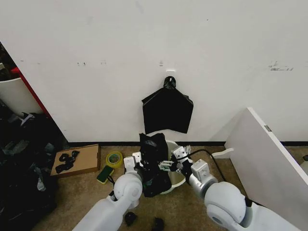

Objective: Place the garbage bag over the trash bin.

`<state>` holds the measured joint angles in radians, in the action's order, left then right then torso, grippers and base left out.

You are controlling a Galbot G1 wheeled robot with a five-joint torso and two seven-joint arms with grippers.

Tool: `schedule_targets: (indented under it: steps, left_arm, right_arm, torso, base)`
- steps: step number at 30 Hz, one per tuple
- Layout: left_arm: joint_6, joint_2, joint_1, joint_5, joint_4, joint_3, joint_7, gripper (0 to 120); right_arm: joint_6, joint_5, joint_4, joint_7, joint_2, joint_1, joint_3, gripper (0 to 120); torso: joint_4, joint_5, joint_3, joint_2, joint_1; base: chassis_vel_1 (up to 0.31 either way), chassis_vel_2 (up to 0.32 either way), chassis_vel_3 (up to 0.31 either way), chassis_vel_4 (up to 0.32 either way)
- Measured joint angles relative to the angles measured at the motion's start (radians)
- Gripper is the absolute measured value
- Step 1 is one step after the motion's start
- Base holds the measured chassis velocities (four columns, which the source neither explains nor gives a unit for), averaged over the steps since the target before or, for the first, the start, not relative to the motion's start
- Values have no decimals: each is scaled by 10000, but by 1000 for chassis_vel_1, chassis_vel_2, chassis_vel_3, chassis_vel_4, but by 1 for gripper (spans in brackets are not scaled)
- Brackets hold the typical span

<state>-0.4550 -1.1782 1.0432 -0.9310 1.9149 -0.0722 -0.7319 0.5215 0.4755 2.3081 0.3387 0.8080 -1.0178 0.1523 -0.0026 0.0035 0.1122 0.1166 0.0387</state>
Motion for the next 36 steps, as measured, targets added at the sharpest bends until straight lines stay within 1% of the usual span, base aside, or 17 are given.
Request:
schedule_targets:
  steps: [2, 5, 7, 11, 14, 16, 17, 19, 21, 24, 25, 31, 32, 33, 35, 36]
  left_arm:
    - [-145, 125, 55, 114, 246, -4, -1, 4]
    - [-209, 219, 146, 346, 388, -12, 15, 4]
    - [-242, 289, 285, 514, 494, -5, 47, 4]
    - [-265, 407, 529, 742, 636, 5, 225, 4]
    - [-267, 561, 643, 916, 711, 17, 335, 4]
    - [-267, 650, 667, 895, 793, 39, 354, 4]
    - [-267, 650, 667, 895, 793, 39, 354, 4]
    - [-264, 713, 705, 863, 865, 56, 367, 4]
    - [-261, 799, 819, 856, 943, 107, 385, 4]
    - [-252, 924, 944, 877, 999, 167, 458, 4]
    - [-252, 924, 944, 877, 999, 167, 458, 4]
    - [-211, 1042, 1123, 976, 1103, 244, 629, 4]
    - [-203, 1041, 1138, 988, 1106, 250, 641, 4]
    - [-203, 1041, 1138, 988, 1106, 250, 641, 4]
    - [-187, 1042, 1174, 1016, 1112, 261, 662, 4]
    - [-179, 1041, 1202, 1033, 1116, 270, 680, 4]
  right_arm:
    - [1, -519, -38, -282, -116, 271, 175, 100]
    - [33, -870, -198, -478, -165, 586, 384, 100]
    - [168, -913, -316, -552, -128, 903, 639, 100]
    - [326, -915, -643, -579, 136, 1377, 1019, 100]
    - [436, -926, -935, -591, 356, 1740, 1322, 94]
    - [566, -879, -1091, -621, 449, 1973, 1551, 86]
    - [566, -879, -1091, -621, 449, 1973, 1551, 86]
    - [716, -658, -1151, -596, 494, 2134, 1721, 77]
    - [1087, -5, -1140, -375, 552, 2291, 1877, 67]
    - [1521, 695, -1140, -12, 632, 2559, 2029, 57]
    - [1521, 695, -1140, -12, 632, 2559, 2029, 57]
    - [1990, 1372, -1331, 454, 634, 2963, 2221, 30]
    - [2032, 1446, -1331, 465, 627, 2976, 2228, 27]
    - [2032, 1446, -1331, 465, 627, 2976, 2228, 27]
    - [2096, 1624, -1317, 472, 618, 2982, 2235, 20]
    - [2109, 1769, -1293, 472, 610, 2979, 2236, 14]
  torso:
    - [-3, -2, 0, 0, 0]
    - [-1, 0, 0, 0, 0]
    - [1, -1, 1, 0, 1]
    - [-1, -2, 0, 0, 1]
    - [2, -1, 1, 0, 1]
    - [1, 0, 1, 0, 1]
    - [1, 0, 1, 0, 1]
    - [-2, -2, 1, 0, 1]
    - [-2, -2, 0, 0, 1]
    - [0, 0, 1, 0, 1]
    - [0, 0, 1, 0, 1]
    - [-1, 0, 1, 0, 3]
    - [-1, 0, 1, 0, 3]
    - [-1, 0, 1, 0, 3]
    - [-1, 0, 1, 0, 3]
    - [-1, 0, 1, 0, 3]
  base:
    - [0, 0, 0, 0]
    - [0, 0, 0, 0]
    - [0, 0, 0, 0]
    - [0, 0, 0, 0]
    - [0, 0, 0, 0]
    - [0, 0, 0, 0]
    - [0, 0, 0, 0]
    - [0, 0, 0, 0]
    - [0, 0, 0, 0]
    - [0, 0, 0, 0]
    - [0, 0, 0, 0]
    - [0, 0, 0, 0]
    - [0, 0, 0, 0]
    - [0, 0, 0, 0]
    - [0, 0, 0, 0]
    - [0, 0, 0, 0]
